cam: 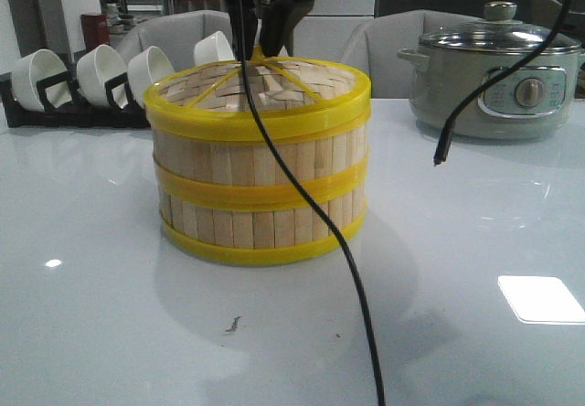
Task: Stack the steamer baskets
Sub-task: 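Lower the lid onto the top basket rim with the right gripper, then open the right gripper and lift it off the lid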
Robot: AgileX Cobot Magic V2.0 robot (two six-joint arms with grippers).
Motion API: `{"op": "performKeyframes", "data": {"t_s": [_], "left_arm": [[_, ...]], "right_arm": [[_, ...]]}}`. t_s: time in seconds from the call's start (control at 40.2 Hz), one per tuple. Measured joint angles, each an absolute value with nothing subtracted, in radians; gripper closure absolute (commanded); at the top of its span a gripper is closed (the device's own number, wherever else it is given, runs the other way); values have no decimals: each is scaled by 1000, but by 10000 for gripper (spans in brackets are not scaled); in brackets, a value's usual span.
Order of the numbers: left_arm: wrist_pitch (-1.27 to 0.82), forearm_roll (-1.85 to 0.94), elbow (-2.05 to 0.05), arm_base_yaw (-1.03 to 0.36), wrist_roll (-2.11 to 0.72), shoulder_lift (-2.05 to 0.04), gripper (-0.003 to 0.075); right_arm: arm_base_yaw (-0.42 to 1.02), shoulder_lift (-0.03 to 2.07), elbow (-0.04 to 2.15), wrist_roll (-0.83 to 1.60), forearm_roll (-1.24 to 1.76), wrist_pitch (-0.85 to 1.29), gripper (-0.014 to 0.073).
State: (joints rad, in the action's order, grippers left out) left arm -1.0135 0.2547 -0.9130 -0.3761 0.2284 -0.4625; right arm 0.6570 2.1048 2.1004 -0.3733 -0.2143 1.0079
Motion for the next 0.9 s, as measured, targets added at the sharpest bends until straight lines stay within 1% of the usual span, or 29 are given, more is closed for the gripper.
{"op": "performKeyframes", "data": {"t_s": [0.075,0.149,0.224,0.274,0.597,0.746,0.895], "left_arm": [[-1013,255,-913,-376,228,-462,635],[-1013,255,-913,-376,228,-462,636],[-1013,255,-913,-376,228,-462,636],[-1013,255,-913,-376,228,-462,636],[-1013,255,-913,-376,228,-462,636],[-1013,255,-913,-376,228,-462,636],[-1013,255,-913,-376,228,-462,636]], "right_arm": [[657,2105,2100,-373,-214,1008,461],[657,2105,2100,-373,-214,1008,349],[657,2105,2100,-373,-214,1008,256],[657,2105,2100,-373,-214,1008,211],[657,2073,2100,-373,-237,986,207],[637,2006,2098,-373,-255,954,207],[576,1882,2010,-373,-262,885,207]]}}
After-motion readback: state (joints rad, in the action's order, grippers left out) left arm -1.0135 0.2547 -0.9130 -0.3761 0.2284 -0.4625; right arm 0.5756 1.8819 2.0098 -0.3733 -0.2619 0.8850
